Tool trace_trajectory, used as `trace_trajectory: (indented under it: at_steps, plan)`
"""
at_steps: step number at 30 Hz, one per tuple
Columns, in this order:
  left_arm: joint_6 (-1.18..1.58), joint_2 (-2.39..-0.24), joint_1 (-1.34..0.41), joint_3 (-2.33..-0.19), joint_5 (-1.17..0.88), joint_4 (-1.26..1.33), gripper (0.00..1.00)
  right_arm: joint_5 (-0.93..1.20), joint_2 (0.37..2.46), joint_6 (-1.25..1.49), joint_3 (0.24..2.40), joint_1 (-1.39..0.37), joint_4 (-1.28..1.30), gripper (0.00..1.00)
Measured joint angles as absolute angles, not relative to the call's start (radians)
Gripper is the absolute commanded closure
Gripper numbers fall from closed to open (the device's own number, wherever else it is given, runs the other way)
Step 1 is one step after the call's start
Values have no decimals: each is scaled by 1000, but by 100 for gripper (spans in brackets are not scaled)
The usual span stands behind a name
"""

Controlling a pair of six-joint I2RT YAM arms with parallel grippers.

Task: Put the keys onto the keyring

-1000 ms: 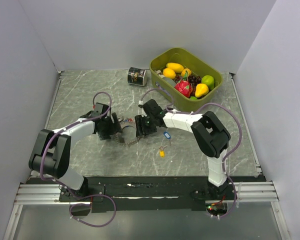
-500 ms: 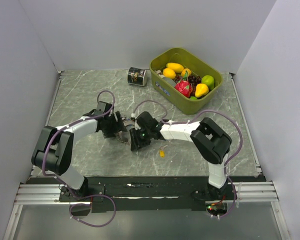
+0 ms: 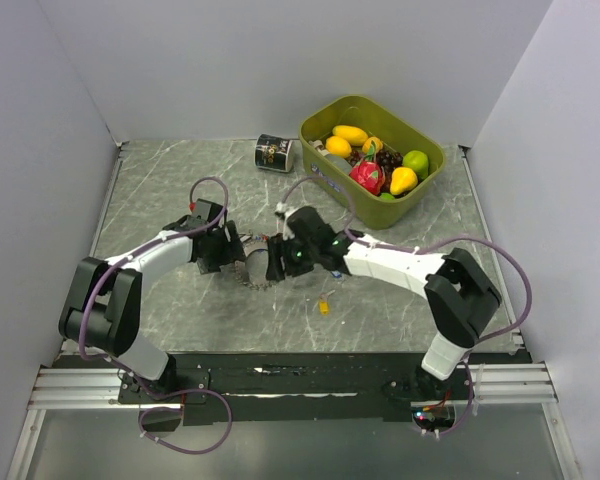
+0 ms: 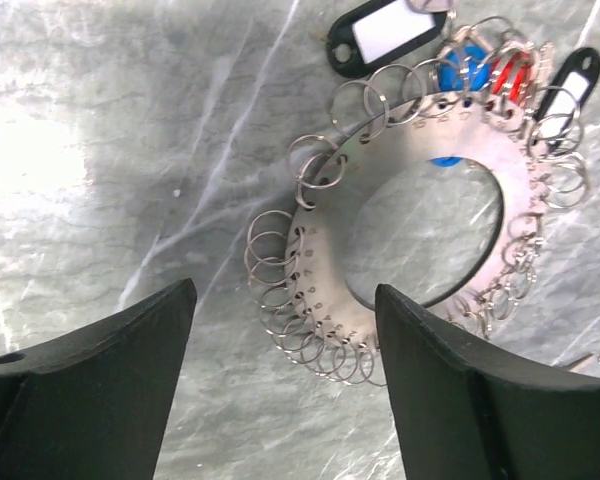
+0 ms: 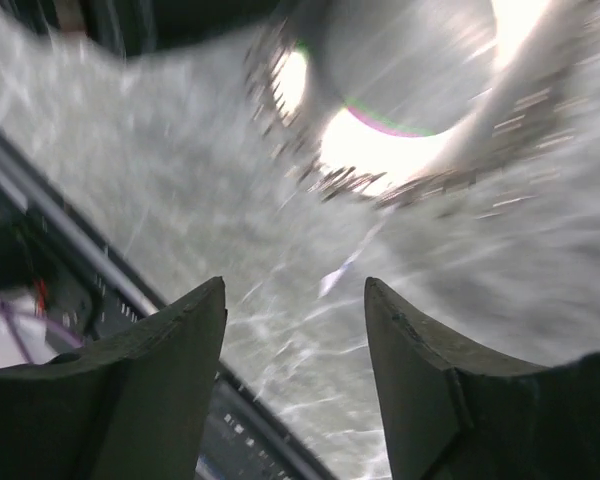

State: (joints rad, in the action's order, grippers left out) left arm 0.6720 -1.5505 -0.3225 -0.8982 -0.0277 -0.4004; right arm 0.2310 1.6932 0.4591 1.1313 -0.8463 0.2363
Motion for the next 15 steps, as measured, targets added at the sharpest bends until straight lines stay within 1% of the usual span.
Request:
trace_trajectory:
  at_steps: [2, 7, 15]
  plan:
    - [666, -1551, -323, -899, -22, -410, 26, 229, 1681, 451, 1139, -802, 238, 34]
    - [650, -1586, -324, -942, 9, -441, 26, 220, 1721, 440, 1180, -717, 271, 34]
    - [616, -1727, -383, -1103, 129, -504, 27, 223, 1726, 437, 1184, -707, 280, 34]
